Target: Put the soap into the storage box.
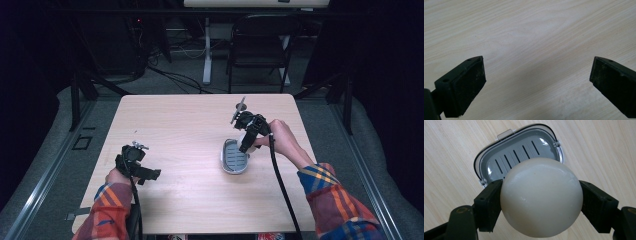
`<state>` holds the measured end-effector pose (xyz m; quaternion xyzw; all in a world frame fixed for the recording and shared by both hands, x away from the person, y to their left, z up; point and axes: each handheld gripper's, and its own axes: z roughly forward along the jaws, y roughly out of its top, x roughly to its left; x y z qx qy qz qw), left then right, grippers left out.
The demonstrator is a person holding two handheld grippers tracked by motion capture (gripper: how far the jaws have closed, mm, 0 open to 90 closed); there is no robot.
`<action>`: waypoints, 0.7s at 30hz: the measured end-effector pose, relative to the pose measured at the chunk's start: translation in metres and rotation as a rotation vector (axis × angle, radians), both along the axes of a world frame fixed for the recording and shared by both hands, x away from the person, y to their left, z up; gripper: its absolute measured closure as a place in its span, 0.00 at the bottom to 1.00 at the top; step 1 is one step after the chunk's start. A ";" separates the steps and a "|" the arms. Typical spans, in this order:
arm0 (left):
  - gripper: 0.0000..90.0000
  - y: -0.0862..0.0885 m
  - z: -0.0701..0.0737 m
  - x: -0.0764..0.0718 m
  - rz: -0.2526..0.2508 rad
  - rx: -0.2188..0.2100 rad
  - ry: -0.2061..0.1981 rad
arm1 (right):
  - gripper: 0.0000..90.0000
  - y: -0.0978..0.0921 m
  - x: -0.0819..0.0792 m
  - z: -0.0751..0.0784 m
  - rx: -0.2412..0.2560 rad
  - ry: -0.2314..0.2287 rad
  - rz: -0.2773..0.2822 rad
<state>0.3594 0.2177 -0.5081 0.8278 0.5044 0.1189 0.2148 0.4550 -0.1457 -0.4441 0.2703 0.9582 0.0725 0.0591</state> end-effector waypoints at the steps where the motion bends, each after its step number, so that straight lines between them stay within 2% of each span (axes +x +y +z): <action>1: 0.00 0.000 0.000 0.000 0.000 -0.001 0.001 | 0.27 0.002 0.001 0.000 -0.004 0.000 0.006; 7: 0.00 0.000 0.000 0.001 -0.003 -0.001 0.003 | 0.27 0.013 0.006 -0.008 0.004 0.013 0.021; 16: 0.00 0.000 0.000 0.000 -0.005 0.000 0.002 | 0.27 0.020 0.008 -0.017 0.000 0.030 0.025; 21: 0.00 -0.001 -0.001 0.001 -0.008 0.009 0.004 | 0.27 0.024 0.009 -0.028 0.007 0.047 0.019</action>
